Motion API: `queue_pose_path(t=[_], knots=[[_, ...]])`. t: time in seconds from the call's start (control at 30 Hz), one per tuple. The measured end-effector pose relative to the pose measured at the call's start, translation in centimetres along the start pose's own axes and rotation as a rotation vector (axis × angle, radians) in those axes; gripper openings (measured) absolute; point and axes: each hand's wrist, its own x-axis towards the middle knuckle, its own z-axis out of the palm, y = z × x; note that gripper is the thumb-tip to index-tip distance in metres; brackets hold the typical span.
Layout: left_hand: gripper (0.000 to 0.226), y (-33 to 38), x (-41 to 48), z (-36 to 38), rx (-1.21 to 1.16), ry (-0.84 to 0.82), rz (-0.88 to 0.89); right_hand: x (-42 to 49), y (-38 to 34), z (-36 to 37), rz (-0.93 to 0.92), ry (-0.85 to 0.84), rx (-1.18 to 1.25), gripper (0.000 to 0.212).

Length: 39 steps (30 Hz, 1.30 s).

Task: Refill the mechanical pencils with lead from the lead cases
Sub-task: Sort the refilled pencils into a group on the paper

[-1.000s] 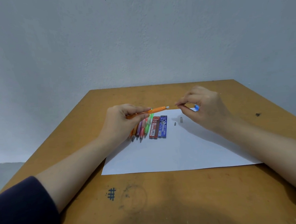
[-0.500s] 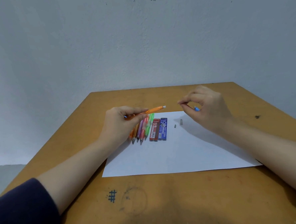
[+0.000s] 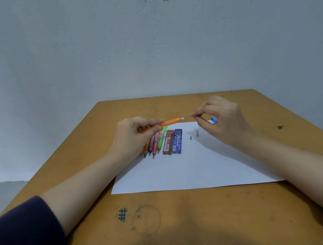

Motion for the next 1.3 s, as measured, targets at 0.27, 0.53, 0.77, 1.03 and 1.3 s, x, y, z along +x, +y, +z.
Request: queue_pose_path(t=[0.27,0.53,0.77,1.03,1.3], knots=[[0.023,0.1,0.0,0.0,0.013,-0.014,0.008,0.0,-0.1,0.1,0.012,0.001,0.041,0.006],[0.021,0.1,-0.1,0.1,-0.004,-0.019,0.001,0.0,-0.4,0.0,0.005,-0.013,0.078,0.007],[0.021,0.1,-0.2,0.4,-0.026,-0.005,0.002,0.0,-0.7,0.7,0.038,-0.008,0.114,0.007],[0.018,0.0,-0.1,0.6,-0.102,0.019,-0.104,0.0,-0.6,0.3,0.138,-0.010,0.121,0.040],[0.014,-0.2,0.2,0.6,-0.214,0.128,-0.245,-0.1,-1.3,0.3,0.385,-0.020,0.168,0.045]])
